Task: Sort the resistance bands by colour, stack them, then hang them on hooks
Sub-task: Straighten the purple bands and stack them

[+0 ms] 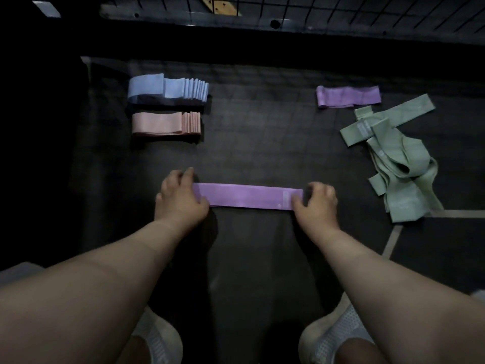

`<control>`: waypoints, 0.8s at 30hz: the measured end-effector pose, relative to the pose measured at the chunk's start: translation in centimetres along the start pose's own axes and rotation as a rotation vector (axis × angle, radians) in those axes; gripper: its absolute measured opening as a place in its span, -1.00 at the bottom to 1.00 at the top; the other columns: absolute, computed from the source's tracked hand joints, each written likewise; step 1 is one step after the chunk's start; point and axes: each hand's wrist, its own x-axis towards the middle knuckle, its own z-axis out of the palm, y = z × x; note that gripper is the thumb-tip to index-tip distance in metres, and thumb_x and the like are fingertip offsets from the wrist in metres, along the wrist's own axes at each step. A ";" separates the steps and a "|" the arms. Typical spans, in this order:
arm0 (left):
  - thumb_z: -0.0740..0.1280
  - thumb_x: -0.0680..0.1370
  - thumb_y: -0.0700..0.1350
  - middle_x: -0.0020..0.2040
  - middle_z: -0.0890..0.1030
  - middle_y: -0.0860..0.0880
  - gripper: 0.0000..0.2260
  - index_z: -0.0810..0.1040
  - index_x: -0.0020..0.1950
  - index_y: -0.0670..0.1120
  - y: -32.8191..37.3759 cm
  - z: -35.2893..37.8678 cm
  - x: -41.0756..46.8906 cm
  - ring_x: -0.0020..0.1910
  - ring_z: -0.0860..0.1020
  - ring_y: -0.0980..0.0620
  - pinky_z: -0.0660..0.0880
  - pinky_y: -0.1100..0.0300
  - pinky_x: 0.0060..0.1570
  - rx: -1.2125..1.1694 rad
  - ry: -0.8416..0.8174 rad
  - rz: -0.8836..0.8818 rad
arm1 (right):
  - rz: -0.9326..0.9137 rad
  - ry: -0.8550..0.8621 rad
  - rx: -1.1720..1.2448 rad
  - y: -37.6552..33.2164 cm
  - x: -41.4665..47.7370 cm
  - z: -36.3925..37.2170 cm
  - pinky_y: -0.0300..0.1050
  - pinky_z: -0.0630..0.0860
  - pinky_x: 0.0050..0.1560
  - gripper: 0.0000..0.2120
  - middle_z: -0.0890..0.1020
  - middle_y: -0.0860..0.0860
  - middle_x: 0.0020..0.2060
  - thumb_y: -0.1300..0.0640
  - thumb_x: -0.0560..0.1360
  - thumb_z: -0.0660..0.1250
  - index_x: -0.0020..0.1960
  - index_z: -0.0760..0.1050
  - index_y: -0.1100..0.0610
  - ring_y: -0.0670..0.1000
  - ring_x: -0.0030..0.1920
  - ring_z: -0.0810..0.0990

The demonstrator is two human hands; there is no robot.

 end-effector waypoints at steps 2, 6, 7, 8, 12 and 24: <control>0.33 0.53 -0.03 0.42 0.30 -0.20 -0.49 0.36 0.47 -0.07 0.1 0.2 0.0 0.40 0.30 -0.24 0.29 0.00 0.37 -0.228 0.087 -0.239 | 0.257 0.079 0.254 0.2 0.0 0.5 -0.09 0.39 0.22 -0.59 0.47 0.19 0.23 -0.03 0.51 0.39 0.24 0.46 0.20 0.17 0.18 0.50; 0.35 0.55 -0.05 0.30 0.42 -0.27 -0.65 0.54 0.29 -0.16 -0.3 0.9 0.4 0.26 0.46 -0.30 0.40 0.01 0.30 -0.446 0.096 -0.426 | 0.273 0.091 0.385 0.5 -0.1 1.1 -0.20 0.42 0.01 -0.66 0.58 0.13 0.09 -0.01 0.46 0.47 0.10 0.46 0.14 0.02 -0.04 0.54; 0.36 0.55 -0.06 0.28 0.45 -0.26 -0.67 0.56 0.27 -0.16 -0.3 1.0 0.4 0.22 0.49 -0.29 0.42 0.03 0.28 -0.472 0.102 -0.424 | 0.240 0.082 0.384 0.4 -0.1 1.3 -0.20 0.42 -0.02 -0.70 0.59 0.12 0.06 0.03 0.46 0.48 0.05 0.45 0.11 0.01 -0.07 0.55; 0.36 0.55 -0.07 0.26 0.49 -0.25 -0.69 0.58 0.25 -0.16 -0.3 1.0 0.3 0.19 0.52 -0.27 0.44 0.04 0.25 -0.492 0.112 -0.418 | 0.216 0.073 0.373 0.4 -0.1 1.5 -0.19 0.44 -0.03 -0.74 0.60 0.11 0.03 0.06 0.46 0.48 0.01 0.43 0.09 0.02 -0.08 0.57; 0.34 0.58 -0.15 0.17 0.63 -0.21 -0.75 0.59 0.23 -0.20 -0.2 0.8 0.4 0.15 0.58 -0.20 0.44 0.15 0.11 -0.551 0.141 -0.448 | 0.213 0.048 0.311 0.7 0.7 2.1 -0.07 0.53 0.09 -0.86 0.60 0.12 0.04 0.08 0.51 0.42 -0.05 0.45 0.04 0.07 -0.05 0.60; 0.38 0.57 -0.15 0.08 0.65 -0.19 -0.82 0.60 0.12 -0.20 -0.2 0.8 0.6 0.04 0.60 -0.15 0.39 0.19 -0.02 -0.592 0.139 -0.490 | 0.265 0.044 0.262 0.4 1.3 2.8 -0.08 0.52 0.10 -0.89 0.59 0.17 0.05 0.14 0.52 0.40 -0.08 0.45 0.05 0.11 -0.04 0.59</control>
